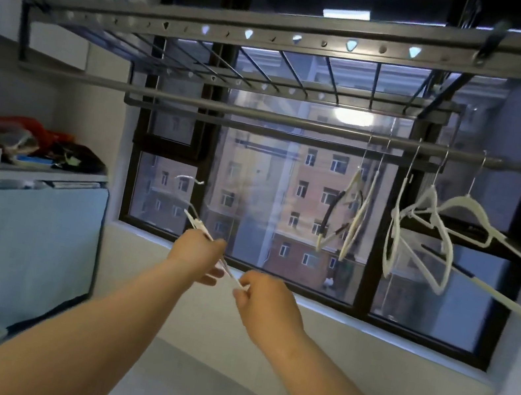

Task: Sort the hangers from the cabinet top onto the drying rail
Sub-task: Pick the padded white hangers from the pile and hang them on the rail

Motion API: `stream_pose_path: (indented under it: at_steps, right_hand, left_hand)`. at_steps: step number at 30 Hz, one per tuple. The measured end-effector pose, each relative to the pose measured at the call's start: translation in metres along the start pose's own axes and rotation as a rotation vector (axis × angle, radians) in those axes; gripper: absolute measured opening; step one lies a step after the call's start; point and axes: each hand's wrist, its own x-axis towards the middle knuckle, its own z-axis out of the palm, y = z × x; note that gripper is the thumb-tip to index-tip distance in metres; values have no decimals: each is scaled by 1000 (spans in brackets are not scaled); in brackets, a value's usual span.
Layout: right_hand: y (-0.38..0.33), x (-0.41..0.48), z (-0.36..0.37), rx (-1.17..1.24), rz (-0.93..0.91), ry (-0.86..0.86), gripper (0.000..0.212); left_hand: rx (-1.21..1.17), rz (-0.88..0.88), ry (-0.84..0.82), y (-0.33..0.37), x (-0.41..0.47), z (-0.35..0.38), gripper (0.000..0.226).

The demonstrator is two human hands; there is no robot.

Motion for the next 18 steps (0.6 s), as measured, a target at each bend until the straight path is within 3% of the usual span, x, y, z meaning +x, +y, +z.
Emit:
stream_pose_path:
  at_steps: [8, 15, 18]
  right_hand:
    - [5, 74, 2, 163, -18, -35, 38]
    - [33, 118, 7, 178, 100, 113, 28]
    - [36, 142, 11, 133, 138, 191, 35]
  left_hand:
    - [280, 186, 18, 41, 87, -3, 23]
    - [332, 298, -185, 46, 149, -4, 28]
    - [409, 384, -281, 43, 176, -19, 32]
